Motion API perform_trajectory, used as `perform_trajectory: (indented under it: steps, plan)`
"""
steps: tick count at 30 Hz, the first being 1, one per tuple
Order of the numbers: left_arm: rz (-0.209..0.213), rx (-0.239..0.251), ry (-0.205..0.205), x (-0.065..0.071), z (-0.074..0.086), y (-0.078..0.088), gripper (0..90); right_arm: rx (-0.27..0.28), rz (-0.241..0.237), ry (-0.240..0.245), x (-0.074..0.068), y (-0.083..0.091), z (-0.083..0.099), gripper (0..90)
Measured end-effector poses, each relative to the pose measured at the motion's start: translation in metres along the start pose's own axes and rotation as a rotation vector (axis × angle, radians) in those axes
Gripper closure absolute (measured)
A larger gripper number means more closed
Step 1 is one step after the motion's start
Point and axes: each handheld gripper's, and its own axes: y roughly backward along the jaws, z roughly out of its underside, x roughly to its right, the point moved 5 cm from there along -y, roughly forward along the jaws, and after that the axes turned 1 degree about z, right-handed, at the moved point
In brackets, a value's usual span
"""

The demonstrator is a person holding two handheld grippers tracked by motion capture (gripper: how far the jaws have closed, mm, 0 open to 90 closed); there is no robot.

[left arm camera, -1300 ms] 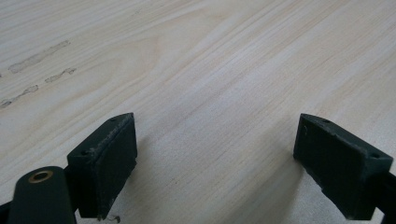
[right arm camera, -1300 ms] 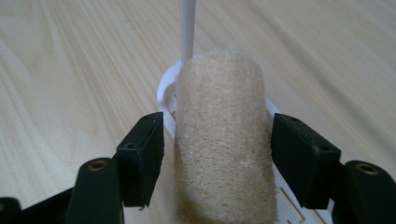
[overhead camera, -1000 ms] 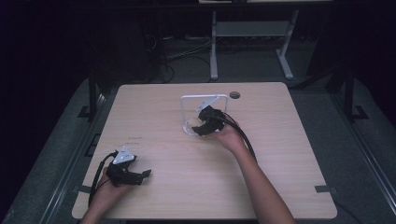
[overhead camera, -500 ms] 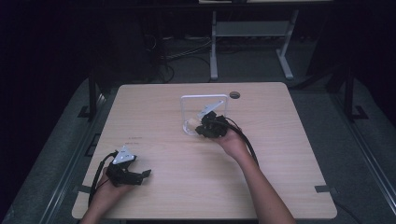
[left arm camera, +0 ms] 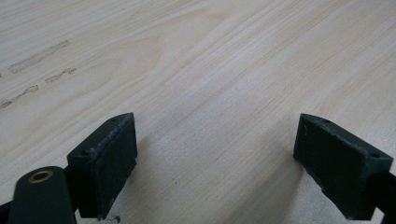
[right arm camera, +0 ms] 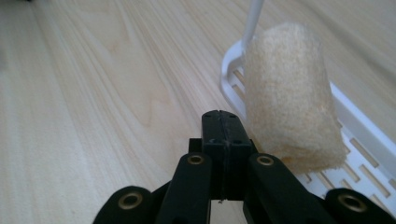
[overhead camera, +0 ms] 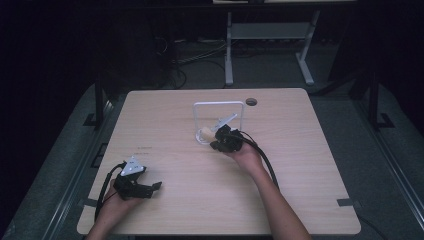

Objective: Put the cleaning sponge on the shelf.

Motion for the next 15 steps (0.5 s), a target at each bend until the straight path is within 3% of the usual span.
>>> perform_trajectory:
  steps: [8,15]
  plan:
    - [0.001,-0.002,0.000,0.000,0.000,0.000,13.0,-0.015,0.025,-0.032,0.010,0.000,0.007,89.6]
    - [0.000,0.000,0.000,0.000,0.000,0.000,13.0,-0.026,0.066,-0.033,0.018,0.001,0.012,89.6]
